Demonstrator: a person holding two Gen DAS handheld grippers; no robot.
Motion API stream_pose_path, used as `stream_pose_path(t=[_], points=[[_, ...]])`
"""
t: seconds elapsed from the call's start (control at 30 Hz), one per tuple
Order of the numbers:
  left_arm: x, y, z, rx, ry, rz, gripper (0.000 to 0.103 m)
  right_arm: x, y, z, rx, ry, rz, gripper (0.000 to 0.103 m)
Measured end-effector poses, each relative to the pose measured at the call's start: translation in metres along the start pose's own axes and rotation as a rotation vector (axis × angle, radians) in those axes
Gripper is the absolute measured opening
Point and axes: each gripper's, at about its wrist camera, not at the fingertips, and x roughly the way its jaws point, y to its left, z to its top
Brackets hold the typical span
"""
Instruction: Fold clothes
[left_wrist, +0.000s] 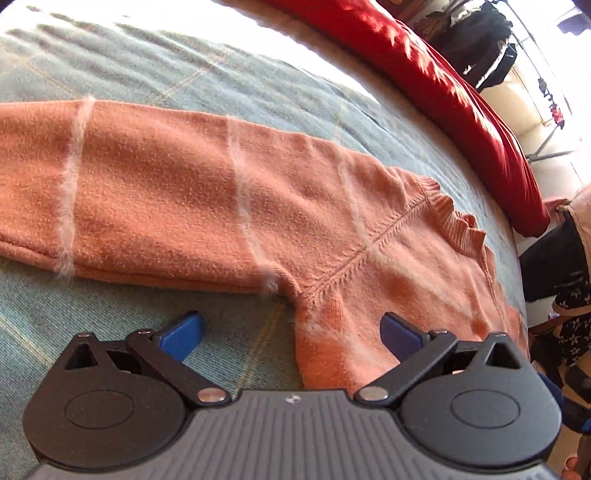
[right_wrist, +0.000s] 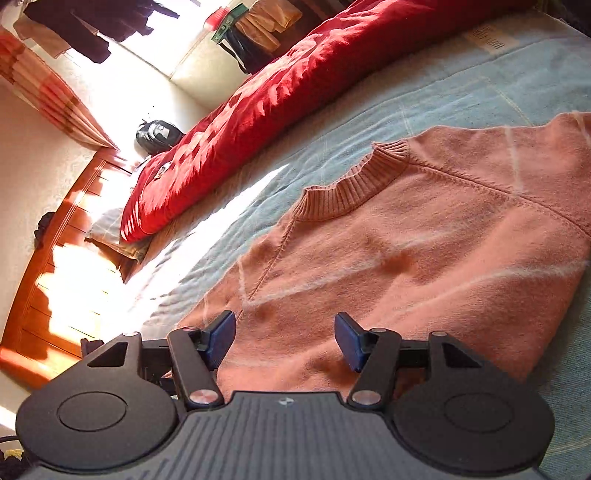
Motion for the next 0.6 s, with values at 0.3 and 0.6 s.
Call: stream_pose_path(t=[0.3, 0.6], points=[[-0.07, 0.081, 0.005, -0.135, -0.134, 0.161, 0.101, 0.019, 0.022, 0.001, -0.029, 0.025, 0.007, 0.064], [-0.14, 0.152, 0.031, -0.214, -0.384, 0.275, 0.101, 0.057, 0.064, 0.003, -0.101, 0.088, 0.045, 0.064]])
